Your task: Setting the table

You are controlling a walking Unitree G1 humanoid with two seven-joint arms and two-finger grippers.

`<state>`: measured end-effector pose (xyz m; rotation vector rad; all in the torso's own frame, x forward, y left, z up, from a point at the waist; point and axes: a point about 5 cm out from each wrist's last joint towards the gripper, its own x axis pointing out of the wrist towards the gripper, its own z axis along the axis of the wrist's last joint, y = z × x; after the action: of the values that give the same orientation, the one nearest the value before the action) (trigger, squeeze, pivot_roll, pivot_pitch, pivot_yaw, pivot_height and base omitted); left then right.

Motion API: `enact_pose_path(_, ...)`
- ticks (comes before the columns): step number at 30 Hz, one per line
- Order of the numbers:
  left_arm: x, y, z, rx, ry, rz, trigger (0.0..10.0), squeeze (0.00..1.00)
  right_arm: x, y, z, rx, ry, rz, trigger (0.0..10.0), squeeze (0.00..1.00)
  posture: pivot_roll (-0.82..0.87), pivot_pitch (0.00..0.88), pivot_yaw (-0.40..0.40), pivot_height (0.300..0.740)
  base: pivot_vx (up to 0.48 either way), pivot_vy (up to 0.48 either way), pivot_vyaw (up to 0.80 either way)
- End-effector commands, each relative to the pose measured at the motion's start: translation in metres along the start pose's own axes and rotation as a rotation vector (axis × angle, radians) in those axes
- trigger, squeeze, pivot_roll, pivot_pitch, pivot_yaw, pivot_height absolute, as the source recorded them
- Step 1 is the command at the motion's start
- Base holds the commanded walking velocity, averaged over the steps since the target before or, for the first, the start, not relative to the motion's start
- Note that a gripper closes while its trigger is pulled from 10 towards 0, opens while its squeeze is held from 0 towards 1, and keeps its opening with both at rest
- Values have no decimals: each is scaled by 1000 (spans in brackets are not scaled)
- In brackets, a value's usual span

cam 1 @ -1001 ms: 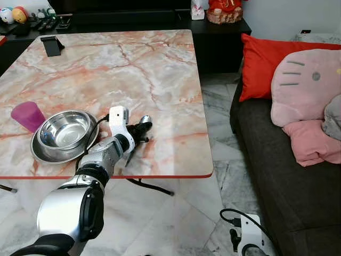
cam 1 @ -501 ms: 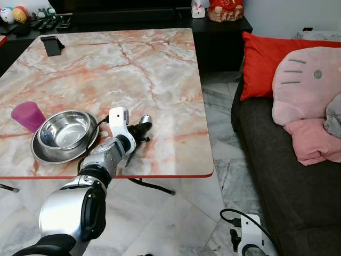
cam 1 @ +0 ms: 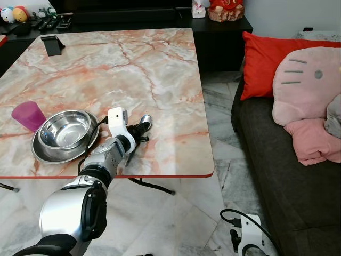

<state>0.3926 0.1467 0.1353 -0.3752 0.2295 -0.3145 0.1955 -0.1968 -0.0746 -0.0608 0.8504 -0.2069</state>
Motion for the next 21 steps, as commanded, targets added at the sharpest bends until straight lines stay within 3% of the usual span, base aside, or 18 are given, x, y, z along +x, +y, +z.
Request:
enact_pose_path(1,-1,3,-1,1,7,27,10000,0,-2,-1,-7,5,18,-6,10000,0,2,105,47,740,0,0,0)
enact_pose_path(21,-5,15,4,12,-3,119,10000,0,-1,0,-5,3,15,-5,10000,0,9,98,44,740,0,0,0)
